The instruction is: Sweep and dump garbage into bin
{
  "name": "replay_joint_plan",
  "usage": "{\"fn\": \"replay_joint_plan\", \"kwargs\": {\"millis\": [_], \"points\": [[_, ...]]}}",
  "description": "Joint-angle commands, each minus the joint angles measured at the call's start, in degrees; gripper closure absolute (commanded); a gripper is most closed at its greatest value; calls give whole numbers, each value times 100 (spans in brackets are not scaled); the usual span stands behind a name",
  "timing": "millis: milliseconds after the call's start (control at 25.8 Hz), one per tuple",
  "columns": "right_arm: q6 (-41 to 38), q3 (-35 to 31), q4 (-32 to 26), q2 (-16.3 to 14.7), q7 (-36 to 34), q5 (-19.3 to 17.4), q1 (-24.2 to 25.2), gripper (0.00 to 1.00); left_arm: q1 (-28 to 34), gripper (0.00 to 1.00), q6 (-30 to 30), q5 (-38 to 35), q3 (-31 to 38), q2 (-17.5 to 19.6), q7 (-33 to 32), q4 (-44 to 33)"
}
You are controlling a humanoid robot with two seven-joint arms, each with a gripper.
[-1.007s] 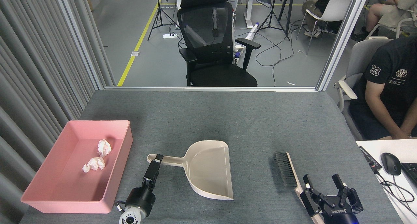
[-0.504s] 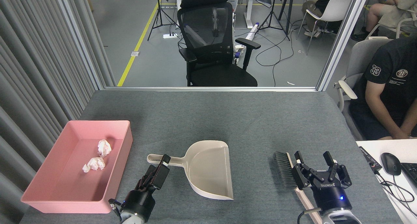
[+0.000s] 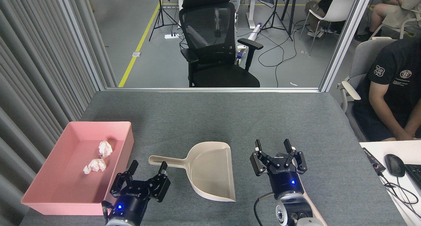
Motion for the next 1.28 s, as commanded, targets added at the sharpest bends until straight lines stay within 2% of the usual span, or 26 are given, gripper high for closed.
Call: {"fn": "replay_joint_plan", "kwargs": {"millis": [0, 155, 310, 658, 1239], "points": [[38, 25, 49, 89, -60, 63, -1, 1, 163, 1, 70, -172, 48, 216, 268, -170], [38, -19, 49, 54, -218, 54, 122, 1, 172, 1, 360, -154, 233, 287, 857, -196], [38, -36, 49, 19, -385, 45, 210, 1, 155, 1, 958, -137, 233, 278, 883, -188], [38, -45, 67, -60, -368, 45, 210, 1, 251, 1, 958, -137, 241, 331, 857, -135], [47, -62, 58, -96, -359, 36, 236, 1, 67, 1, 958, -181, 250, 506, 654, -126]]}}
